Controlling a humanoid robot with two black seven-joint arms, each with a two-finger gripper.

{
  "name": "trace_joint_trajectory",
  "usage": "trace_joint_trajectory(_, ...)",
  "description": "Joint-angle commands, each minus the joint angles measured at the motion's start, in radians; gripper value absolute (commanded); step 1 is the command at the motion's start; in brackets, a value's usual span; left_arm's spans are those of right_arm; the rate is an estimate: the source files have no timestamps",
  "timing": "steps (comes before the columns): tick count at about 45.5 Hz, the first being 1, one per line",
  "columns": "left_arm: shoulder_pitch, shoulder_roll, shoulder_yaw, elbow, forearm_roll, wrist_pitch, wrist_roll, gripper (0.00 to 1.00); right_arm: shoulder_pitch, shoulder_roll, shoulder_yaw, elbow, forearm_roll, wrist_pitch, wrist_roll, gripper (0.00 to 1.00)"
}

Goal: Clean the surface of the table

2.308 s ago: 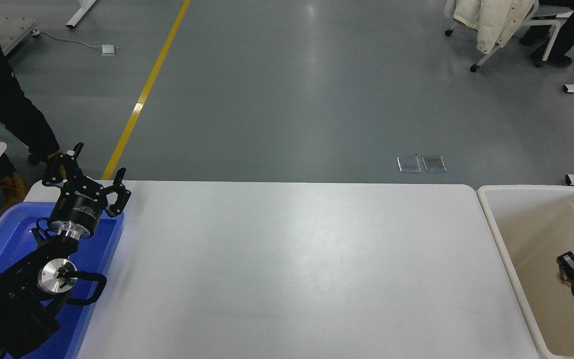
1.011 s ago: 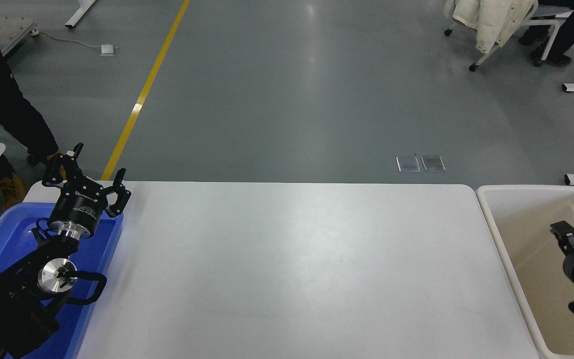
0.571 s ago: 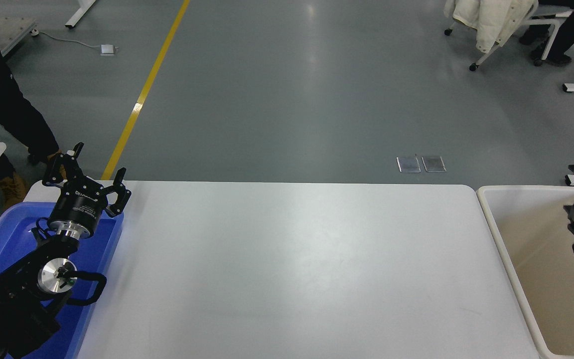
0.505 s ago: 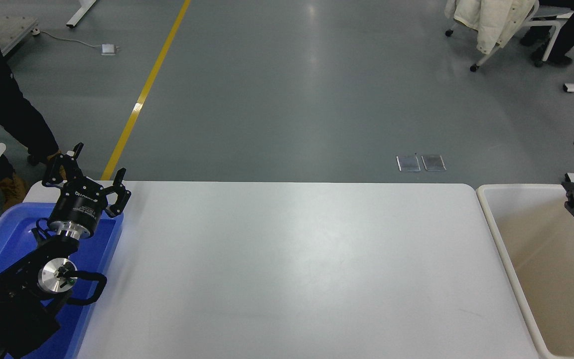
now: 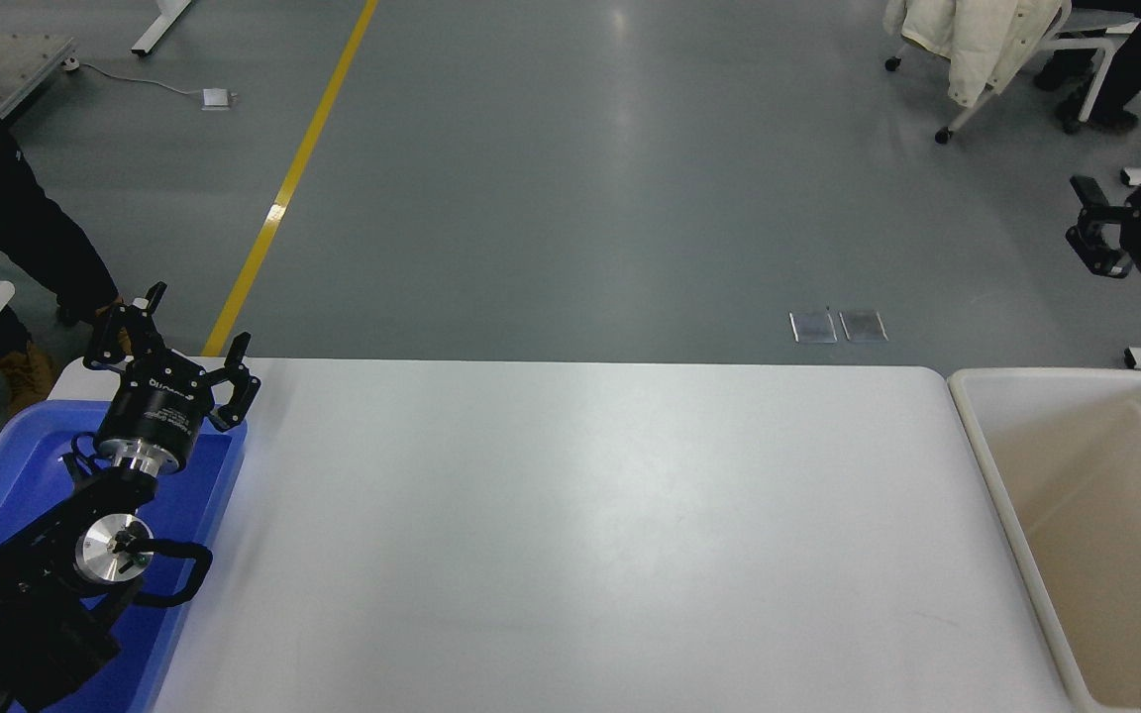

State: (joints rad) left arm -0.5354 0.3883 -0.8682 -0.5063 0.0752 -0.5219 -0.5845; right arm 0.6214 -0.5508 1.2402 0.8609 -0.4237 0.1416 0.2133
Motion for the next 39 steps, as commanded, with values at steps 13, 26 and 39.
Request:
trace_joint_trajectory(13,0.0,0.0,0.0,0.0,0.0,0.0,0.0,1.0,-0.135,0.124,0.058,-0.065,-0.001,0.07,0.067,0.99)
trace_joint_trajectory(26,0.0,0.001,0.0,0.0,0.0,-0.001,0.0,1.0,-0.13,0.132,-0.008,-0.066,0.0,0.067,0.066,0.99)
trace_joint_trajectory(39,0.0,0.0,0.0,0.0,0.001,-0.001,0.0,1.0,-0.126,0.131,-0.005,-0.066,0.0,0.067,0.066,0.99)
